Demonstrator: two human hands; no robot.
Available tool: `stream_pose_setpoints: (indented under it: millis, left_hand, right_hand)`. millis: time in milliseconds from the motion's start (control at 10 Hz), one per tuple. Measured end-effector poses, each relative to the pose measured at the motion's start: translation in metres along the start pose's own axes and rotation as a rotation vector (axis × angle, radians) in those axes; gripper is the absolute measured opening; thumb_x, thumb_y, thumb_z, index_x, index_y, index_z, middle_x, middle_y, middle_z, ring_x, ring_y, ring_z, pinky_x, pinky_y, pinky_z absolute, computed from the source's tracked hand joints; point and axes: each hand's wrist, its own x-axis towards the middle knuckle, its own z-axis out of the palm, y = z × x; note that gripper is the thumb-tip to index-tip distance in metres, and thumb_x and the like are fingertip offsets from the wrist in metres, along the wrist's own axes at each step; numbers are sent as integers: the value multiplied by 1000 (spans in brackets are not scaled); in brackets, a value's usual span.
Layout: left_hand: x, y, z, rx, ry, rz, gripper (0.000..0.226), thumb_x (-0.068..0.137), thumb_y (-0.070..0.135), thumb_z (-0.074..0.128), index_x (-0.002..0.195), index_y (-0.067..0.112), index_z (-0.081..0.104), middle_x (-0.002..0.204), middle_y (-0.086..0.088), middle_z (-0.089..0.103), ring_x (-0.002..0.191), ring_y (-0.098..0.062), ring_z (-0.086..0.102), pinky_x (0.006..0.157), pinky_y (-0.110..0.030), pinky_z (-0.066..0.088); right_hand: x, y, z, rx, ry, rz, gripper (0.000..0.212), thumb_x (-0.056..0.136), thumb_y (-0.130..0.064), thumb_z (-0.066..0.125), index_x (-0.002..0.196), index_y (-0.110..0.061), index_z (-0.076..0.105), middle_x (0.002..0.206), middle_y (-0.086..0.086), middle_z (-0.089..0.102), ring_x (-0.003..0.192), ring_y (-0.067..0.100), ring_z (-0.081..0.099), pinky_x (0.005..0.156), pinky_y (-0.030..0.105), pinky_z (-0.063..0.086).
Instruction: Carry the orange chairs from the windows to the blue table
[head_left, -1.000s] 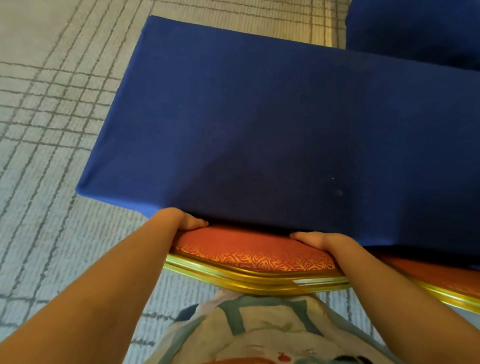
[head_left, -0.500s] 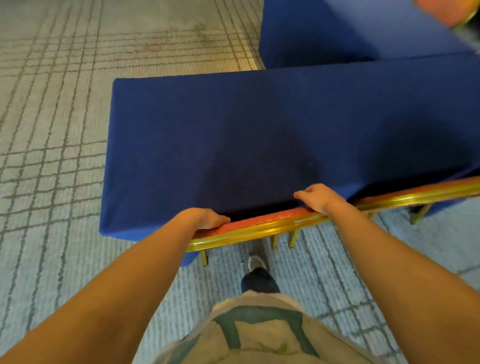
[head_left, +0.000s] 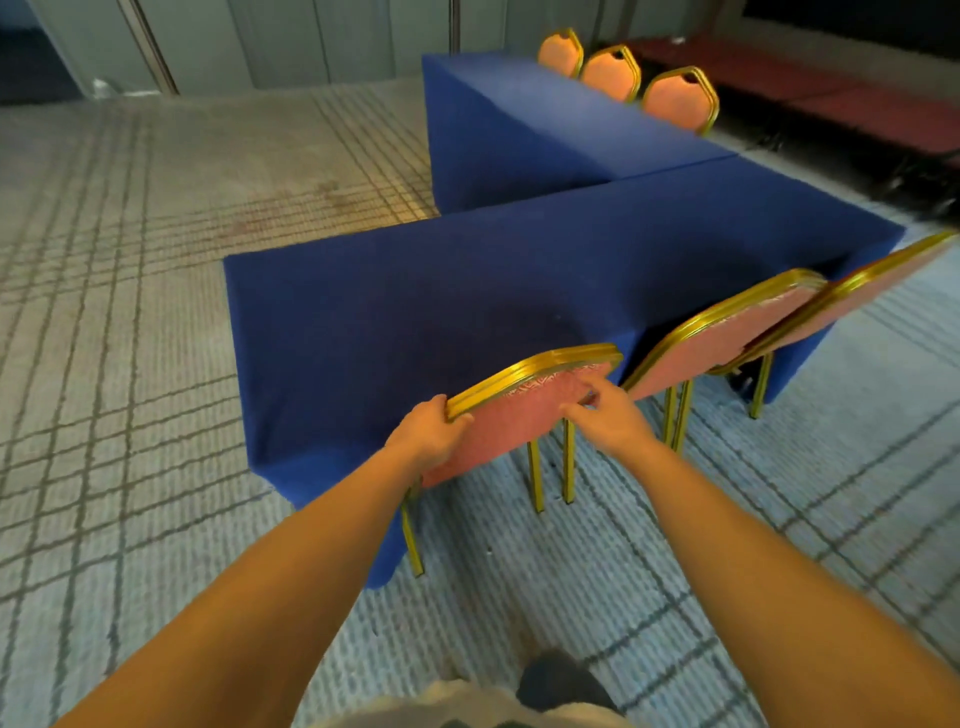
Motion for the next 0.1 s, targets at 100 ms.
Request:
stream_pose_setpoints:
  millis: [100]
  left_hand:
    - [-18, 3, 1, -6, -17, 32, 45, 95, 44, 49, 127, 12, 51, 125, -14, 56, 110, -33, 56, 92, -49, 47]
  right_hand:
    - [-28, 4, -3, 32, -5, -16, 46, 90, -24, 66, 131, -6, 54, 108, 9, 61, 93, 25, 57, 81, 35, 44]
